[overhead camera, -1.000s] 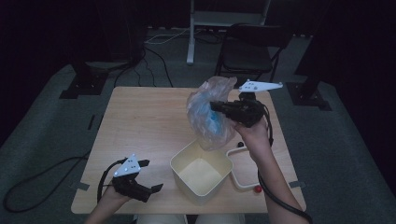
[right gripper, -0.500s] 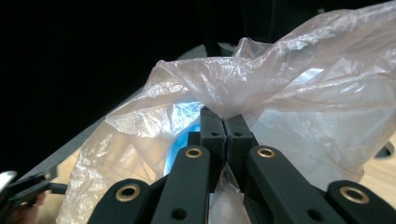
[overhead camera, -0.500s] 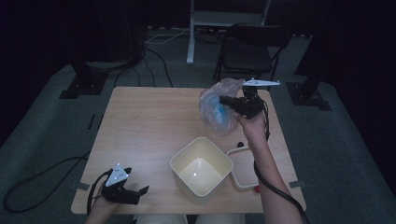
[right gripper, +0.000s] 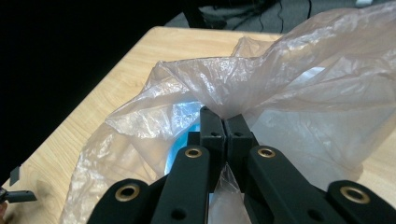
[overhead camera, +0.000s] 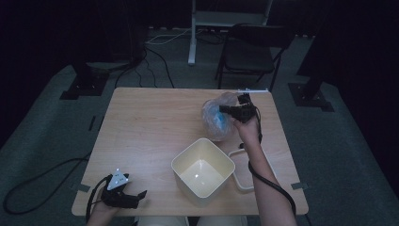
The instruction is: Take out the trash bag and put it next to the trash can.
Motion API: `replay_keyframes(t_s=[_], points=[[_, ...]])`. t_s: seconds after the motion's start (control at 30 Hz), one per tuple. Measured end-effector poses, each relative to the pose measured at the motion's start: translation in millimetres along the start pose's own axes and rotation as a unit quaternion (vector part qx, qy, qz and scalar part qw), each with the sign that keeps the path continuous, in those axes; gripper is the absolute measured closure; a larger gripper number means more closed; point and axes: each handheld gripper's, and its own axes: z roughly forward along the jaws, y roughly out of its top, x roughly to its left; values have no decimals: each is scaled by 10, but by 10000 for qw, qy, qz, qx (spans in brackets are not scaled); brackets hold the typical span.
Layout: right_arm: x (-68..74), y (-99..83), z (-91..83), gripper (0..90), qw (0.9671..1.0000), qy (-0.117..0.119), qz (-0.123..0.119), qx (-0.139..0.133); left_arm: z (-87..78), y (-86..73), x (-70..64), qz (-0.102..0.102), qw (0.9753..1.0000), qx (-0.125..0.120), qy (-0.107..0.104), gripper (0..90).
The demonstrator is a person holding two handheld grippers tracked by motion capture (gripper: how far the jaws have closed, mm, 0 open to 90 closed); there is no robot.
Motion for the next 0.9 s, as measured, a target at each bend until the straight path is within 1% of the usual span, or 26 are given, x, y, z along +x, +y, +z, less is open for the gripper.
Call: replay_keyframes(t_s=[0.03,0.07,0.1,0.13,0.2,0.27,0.3,0.37,0.4,0.43,0.5,0.53,0.6,0.63,0.7,0.77,0.8,0.83,0.9], points=[[0,0,0,889,10000,0,0,0,2,-4,4,-2,10000,17,-36,4],[-29,-17,34,888,10000,33,54,35,3,-4,6,-15,10000,20,-26,4],[-68,-40,73,886,9999,19,129,86,5,-1,12,-44,10000,24,-41,4],[-117,-71,112,879,9996,64,242,106,8,-2,16,-55,10000,5,-39,4],[-166,-110,155,879,9992,64,344,170,18,-10,27,-77,10000,16,-18,4],[-208,-153,207,877,9987,32,436,265,34,-23,34,-58,10000,56,51,4],[-222,-175,223,877,9985,21,489,263,39,-26,32,-50,9999,78,62,4],[-240,-212,262,859,9981,15,544,291,37,-24,24,-31,10000,60,54,4],[-245,-227,280,858,9981,-49,516,341,31,-21,22,-7,10000,63,59,4],[-253,-242,294,840,9980,-130,482,390,29,-21,21,-12,10000,57,56,4],[-279,-261,309,781,9976,-77,547,427,25,-27,18,-6,10000,45,82,4],[-292,-268,310,768,9972,-99,569,470,26,-29,15,-16,10000,33,84,4],[-322,-279,306,666,9962,-115,631,583,35,-28,12,1,9999,54,129,4],[-326,-281,296,645,9961,-166,642,588,40,-26,10,10,9999,80,124,4],[-330,-278,249,560,9962,-274,617,542,54,-24,2,49,9998,125,124,4],[-342,-266,194,491,9961,-182,707,486,61,-24,0,73,9998,152,90,4],[-340,-256,162,466,9963,-172,704,460,62,-24,0,72,9998,159,91,4],[-335,-246,129,411,9965,-175,686,436,61,-24,1,63,9998,156,99,4],[-326,-230,71,360,9964,-150,696,471,57,-24,7,7,9999,142,64,4]])
